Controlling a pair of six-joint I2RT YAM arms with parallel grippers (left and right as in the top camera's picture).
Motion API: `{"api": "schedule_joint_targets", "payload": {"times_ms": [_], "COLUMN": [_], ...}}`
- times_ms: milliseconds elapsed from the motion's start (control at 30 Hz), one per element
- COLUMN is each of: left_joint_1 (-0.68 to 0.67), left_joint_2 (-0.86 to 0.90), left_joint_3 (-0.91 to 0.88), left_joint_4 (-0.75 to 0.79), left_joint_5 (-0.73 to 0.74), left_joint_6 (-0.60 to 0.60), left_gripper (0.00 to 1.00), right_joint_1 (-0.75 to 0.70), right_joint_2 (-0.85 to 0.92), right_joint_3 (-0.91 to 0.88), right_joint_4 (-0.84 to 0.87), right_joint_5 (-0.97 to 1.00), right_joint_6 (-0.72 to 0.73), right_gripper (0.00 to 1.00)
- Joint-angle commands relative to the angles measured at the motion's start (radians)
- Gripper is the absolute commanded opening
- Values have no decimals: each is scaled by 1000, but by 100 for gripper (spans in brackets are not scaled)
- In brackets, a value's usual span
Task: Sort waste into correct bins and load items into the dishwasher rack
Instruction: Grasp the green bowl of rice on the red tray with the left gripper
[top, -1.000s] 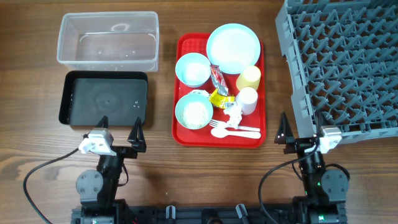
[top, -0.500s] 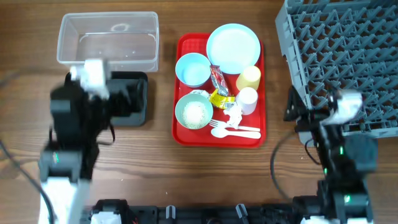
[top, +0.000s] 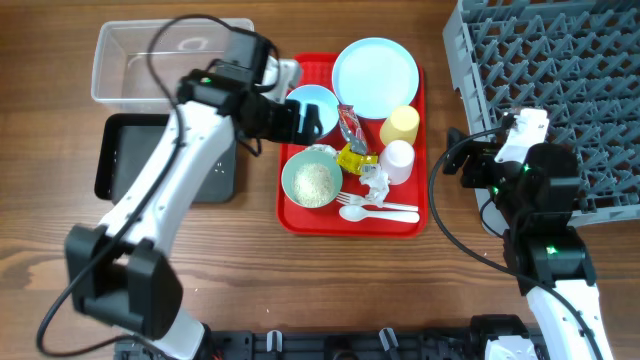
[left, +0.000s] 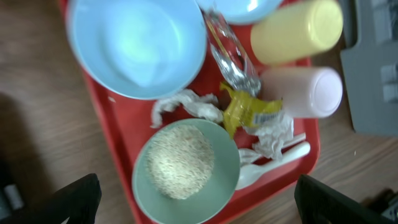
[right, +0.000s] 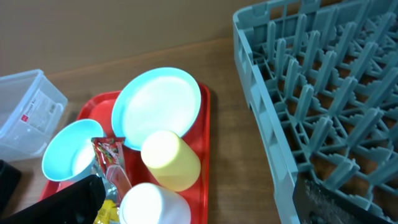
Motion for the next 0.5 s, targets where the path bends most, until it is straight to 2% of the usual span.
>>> {"api": "schedule_joint_targets", "payload": {"times_ms": [0,100,233,300,333,400,467], "left_joint_1": [-108,-210,-303,-339,-345,-343,-330], "left_joint_2": [63,95,159,212,230,284,311], "left_joint_3": [18,15,14,14,14,14,14], "left_joint_4": [-24,-38,-11,-4,0,27,40], "left_joint_5": [-32,-164,-200,-247,-259,-314,-333], "left_joint_6": [27,27,26,22,22,-51,-84], "left_gripper": [100,98,80,67,63,46,42], "right_joint_1": [-4,-4,-4,-4,-4,-4,-4], "right_joint_2": [2,1,1,1,1,1,1], "right_joint_3": [28,28,28,28,28,28,28], "right_joint_4": [-23,-21,-26,-34,-39,-51,-66], "right_joint_5": [79,77,76,69,69,69,69], "right_joint_6": [8,10,69,87,86,84,84], "right_gripper": [100,100,100,99,95,83,79]}}
